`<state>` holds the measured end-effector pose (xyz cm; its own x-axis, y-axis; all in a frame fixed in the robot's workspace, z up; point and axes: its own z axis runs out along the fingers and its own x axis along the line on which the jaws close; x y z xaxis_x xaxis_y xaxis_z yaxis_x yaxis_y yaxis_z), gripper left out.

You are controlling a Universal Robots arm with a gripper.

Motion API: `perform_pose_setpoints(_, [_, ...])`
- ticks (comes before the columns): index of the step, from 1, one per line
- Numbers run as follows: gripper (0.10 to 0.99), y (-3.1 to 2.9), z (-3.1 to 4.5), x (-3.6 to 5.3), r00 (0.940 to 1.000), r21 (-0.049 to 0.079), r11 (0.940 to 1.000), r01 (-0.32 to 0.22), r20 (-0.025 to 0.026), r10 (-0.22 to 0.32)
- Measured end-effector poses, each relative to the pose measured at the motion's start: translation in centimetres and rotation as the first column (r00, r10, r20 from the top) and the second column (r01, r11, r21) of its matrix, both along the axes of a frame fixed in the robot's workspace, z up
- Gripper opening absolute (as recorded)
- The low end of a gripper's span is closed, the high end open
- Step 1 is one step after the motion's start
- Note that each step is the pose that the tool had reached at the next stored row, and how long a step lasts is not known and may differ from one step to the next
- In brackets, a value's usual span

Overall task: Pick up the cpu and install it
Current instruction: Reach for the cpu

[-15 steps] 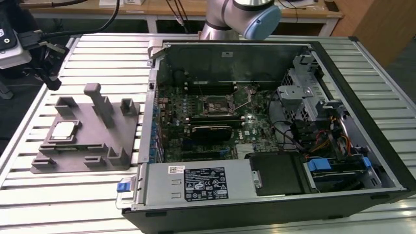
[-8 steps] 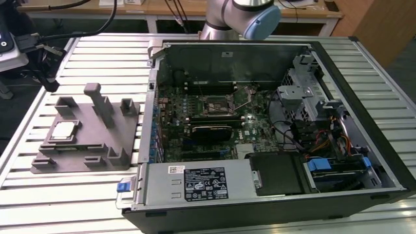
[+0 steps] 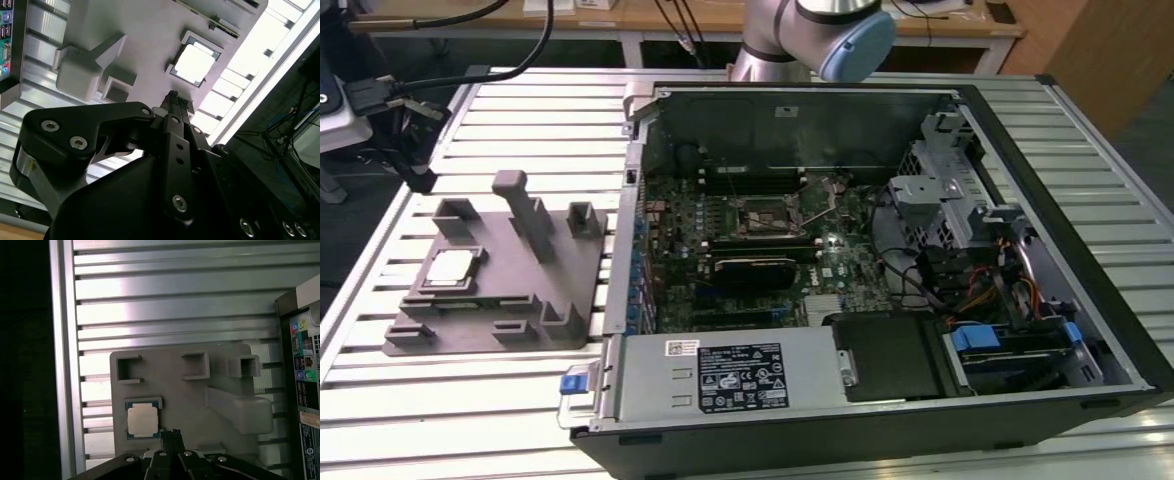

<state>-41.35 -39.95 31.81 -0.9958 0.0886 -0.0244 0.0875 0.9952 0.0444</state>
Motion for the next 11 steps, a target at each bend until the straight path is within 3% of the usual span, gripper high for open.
perform_pose_setpoints(11, [0.106, 0.0, -0.7, -0.9, 1.0, 0.0, 1.0, 0.001, 0.0, -0.001])
